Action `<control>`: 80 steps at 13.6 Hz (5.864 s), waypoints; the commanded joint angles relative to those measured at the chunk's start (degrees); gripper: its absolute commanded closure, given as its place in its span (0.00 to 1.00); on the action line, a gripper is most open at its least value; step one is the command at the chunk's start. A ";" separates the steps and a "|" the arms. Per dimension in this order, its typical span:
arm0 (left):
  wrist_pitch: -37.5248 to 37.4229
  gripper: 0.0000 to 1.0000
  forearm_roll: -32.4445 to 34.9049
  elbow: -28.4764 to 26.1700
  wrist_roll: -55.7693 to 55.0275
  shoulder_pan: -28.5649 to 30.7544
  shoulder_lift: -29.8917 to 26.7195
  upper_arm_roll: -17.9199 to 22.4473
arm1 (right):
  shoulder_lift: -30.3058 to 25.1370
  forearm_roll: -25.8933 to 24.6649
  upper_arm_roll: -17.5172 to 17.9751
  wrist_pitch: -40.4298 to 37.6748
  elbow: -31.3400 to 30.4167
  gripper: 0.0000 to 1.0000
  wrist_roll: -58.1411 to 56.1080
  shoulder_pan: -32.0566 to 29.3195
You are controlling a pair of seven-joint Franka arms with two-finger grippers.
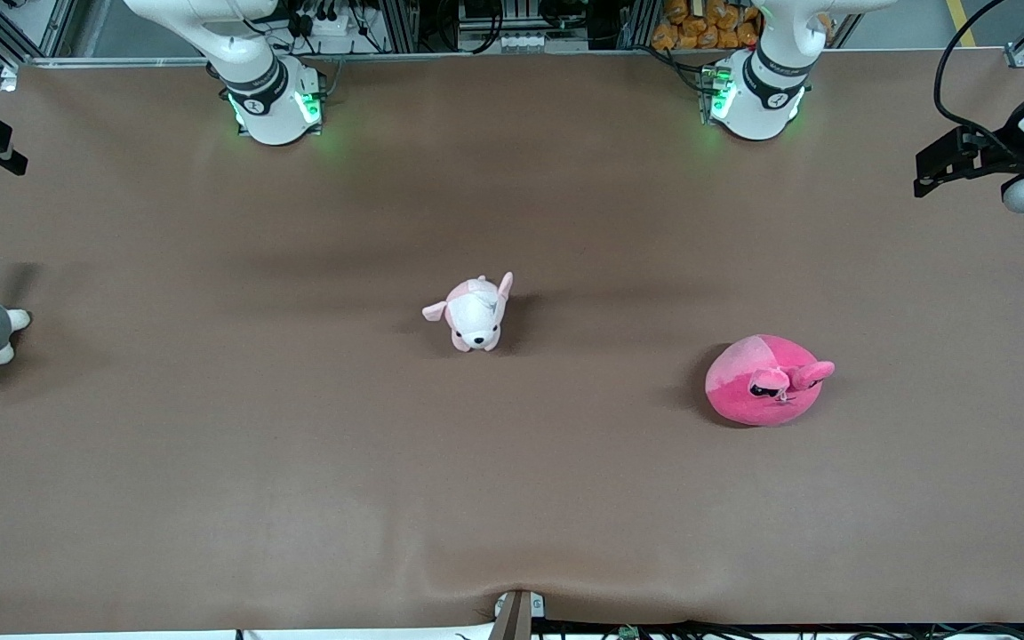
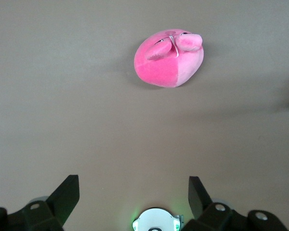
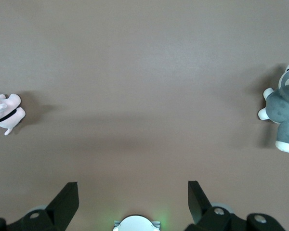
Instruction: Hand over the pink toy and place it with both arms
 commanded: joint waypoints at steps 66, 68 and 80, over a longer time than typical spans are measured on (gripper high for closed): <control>47.15 0.00 -9.16 -19.32 -114.09 1.00 22.07 -0.12 | 2.31 0.29 0.34 -0.86 1.26 0.00 -0.24 -0.49; 47.85 0.45 -8.20 -19.32 -115.14 0.21 22.69 -0.03 | 2.49 0.29 0.34 -1.03 1.08 0.00 -0.50 -0.93; 47.06 1.00 -7.22 -17.65 -117.25 0.38 17.61 -0.21 | 2.49 0.37 0.43 -1.38 1.26 0.00 0.02 -0.32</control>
